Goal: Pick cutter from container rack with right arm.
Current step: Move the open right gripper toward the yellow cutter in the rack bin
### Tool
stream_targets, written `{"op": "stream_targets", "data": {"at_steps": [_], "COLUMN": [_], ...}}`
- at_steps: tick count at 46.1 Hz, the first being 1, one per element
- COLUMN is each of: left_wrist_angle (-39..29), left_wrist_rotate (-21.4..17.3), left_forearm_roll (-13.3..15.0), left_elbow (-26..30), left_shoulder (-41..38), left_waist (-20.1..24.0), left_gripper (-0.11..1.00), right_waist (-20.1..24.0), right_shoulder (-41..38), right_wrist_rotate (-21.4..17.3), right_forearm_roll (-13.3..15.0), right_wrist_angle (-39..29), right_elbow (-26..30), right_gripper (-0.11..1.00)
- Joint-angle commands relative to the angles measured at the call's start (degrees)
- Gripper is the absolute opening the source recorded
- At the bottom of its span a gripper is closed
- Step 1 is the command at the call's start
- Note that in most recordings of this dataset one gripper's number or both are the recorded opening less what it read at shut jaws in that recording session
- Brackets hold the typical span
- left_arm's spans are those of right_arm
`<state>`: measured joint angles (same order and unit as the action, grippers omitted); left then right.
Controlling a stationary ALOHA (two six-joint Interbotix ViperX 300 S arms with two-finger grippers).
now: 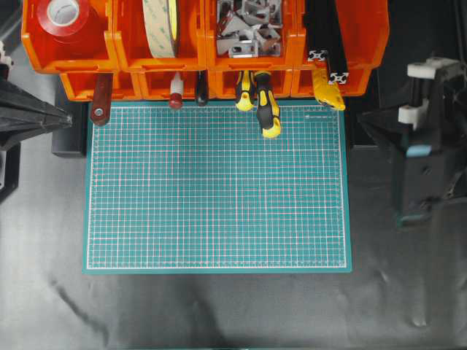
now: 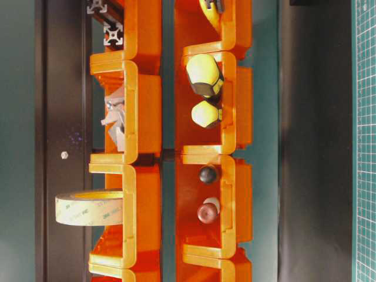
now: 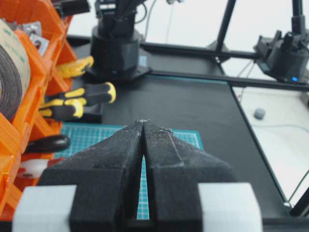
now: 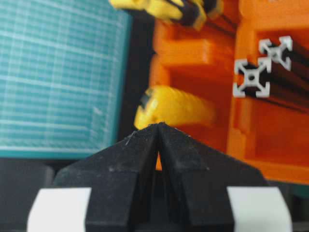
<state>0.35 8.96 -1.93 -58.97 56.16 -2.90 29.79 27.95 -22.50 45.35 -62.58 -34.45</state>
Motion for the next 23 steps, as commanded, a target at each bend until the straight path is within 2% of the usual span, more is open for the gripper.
{"op": "stream_targets", "data": {"at_steps": [1, 5, 15, 19, 23], "left_wrist_angle": [0.3, 0.3, 0.9, 0.9, 0.9], "left_wrist_rotate": [0.2, 0.2, -0.1, -0.2, -0.3], "left_forearm_roll": [-0.2, -0.2, -0.2, -0.2, -0.2], "left_elbow": [1.3, 1.3, 1.3, 1.3, 1.4], "left_shoulder": [-1.1, -1.5, -1.3, -1.0, -1.0], "left_waist": [0.1, 0.0, -0.2, -0.4, -0.5], "left_gripper": [0.00, 0.00, 0.00, 0.00, 0.00], "right_waist": [3.4, 5.4, 5.5, 5.0, 3.6], "right_shoulder": [-2.4, -4.7, -7.6, -7.6, -7.6], "right_wrist_rotate": [-1.6, -2.0, -4.7, -6.8, -9.6], "right_forearm_roll": [5.0, 7.4, 7.4, 7.4, 7.8], "right_wrist_angle": [-5.7, -7.5, -4.2, -2.8, -1.2], "right_elbow": [0.1, -0.9, -1.9, -2.6, -4.0], "right_gripper": [0.01, 0.01, 0.03, 0.19, 0.42]}}
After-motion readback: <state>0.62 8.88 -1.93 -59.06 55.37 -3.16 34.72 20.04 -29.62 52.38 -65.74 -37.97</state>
